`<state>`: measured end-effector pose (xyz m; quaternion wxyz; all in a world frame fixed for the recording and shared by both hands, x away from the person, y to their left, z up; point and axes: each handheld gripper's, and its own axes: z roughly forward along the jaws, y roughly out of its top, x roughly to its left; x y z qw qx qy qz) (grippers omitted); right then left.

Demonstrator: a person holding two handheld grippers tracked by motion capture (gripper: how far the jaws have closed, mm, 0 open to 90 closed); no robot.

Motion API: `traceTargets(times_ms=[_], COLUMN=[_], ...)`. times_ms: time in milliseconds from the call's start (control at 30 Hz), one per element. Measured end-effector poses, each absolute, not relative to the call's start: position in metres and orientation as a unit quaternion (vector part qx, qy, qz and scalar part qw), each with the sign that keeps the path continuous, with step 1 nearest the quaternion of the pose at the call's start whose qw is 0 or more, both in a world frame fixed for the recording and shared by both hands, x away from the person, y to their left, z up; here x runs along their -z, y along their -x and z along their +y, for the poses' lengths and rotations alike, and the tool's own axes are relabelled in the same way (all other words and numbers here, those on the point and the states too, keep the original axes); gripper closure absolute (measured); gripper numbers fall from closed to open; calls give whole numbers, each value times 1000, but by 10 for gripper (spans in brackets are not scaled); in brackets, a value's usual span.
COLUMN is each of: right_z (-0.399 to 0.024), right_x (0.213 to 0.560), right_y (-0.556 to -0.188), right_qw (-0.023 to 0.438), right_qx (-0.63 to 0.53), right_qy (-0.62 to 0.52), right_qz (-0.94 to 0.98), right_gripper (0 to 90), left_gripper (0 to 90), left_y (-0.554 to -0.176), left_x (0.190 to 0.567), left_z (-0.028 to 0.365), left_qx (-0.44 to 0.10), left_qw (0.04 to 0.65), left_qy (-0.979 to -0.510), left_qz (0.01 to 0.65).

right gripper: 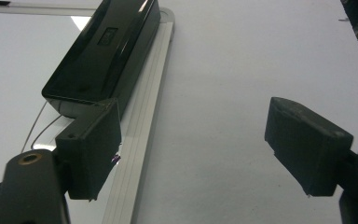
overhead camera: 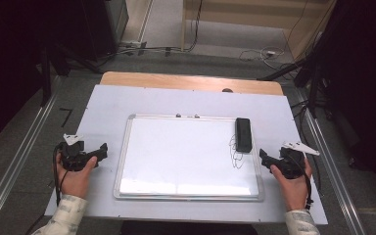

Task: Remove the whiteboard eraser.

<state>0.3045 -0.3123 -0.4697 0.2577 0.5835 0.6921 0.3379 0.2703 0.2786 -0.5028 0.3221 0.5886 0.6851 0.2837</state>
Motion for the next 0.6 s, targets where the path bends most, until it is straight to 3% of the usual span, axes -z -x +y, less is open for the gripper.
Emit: traceTargets(times_ms=[600], right_z=[-299], right_x=[468], right_y=[-313], right_qw=[254], right_qx=[-346], right_qy=[-578], right_qz=[694], right_gripper=[171], left_gripper=[87], left_y=[-271], left_x=[503], left_z=[278], left_qx=[-282], left_qw=[322], left_qy=[-591], left_qz=[684])
